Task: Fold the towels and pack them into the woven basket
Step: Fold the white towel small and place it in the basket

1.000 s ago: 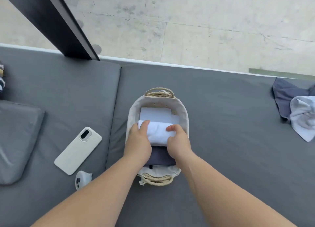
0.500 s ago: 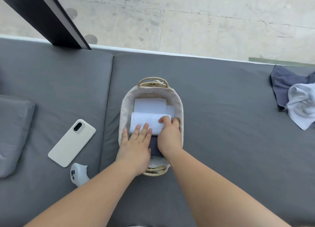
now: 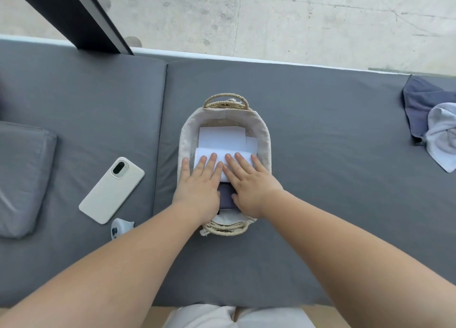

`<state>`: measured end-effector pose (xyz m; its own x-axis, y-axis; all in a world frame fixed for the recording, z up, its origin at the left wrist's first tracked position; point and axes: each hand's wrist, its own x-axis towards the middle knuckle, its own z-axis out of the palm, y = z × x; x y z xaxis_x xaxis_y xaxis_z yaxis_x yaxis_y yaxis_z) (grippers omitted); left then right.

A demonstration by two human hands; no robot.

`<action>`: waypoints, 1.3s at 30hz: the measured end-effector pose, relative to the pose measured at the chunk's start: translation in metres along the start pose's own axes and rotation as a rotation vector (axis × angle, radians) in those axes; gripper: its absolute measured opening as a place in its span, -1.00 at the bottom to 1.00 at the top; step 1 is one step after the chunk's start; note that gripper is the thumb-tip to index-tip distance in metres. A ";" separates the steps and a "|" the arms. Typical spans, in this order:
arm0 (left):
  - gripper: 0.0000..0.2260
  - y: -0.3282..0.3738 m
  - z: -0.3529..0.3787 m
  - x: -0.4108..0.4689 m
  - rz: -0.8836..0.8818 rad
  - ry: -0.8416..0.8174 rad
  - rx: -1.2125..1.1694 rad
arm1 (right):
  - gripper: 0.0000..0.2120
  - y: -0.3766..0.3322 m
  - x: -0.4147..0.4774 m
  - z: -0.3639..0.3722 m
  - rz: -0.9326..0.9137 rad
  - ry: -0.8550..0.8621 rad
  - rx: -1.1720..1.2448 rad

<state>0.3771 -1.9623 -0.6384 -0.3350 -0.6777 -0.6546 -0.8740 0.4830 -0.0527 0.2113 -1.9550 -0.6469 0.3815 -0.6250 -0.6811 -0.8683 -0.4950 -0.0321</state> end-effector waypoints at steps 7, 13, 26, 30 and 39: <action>-0.35 0.015 -0.004 -0.001 -0.061 -0.200 -0.085 | -0.33 0.003 -0.015 -0.011 0.041 -0.119 -0.205; -0.38 0.005 -0.003 0.000 0.001 -0.294 -0.046 | -0.34 0.008 -0.005 -0.016 0.066 -0.195 -0.254; -0.32 0.003 -0.007 0.029 0.001 -0.441 0.081 | -0.31 0.006 0.019 -0.019 0.080 -0.332 -0.266; -0.30 0.004 -0.010 0.021 -0.019 -0.421 0.049 | -0.35 0.006 0.011 -0.022 0.084 -0.301 -0.256; -0.43 0.036 -0.030 -0.038 -0.163 -0.154 -0.248 | -0.38 0.014 -0.064 -0.011 0.020 -0.013 -0.077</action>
<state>0.3477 -1.9356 -0.5923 -0.1428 -0.6339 -0.7602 -0.9771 0.2127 0.0061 0.1779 -1.9283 -0.5959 0.3596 -0.6274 -0.6907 -0.8487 -0.5275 0.0374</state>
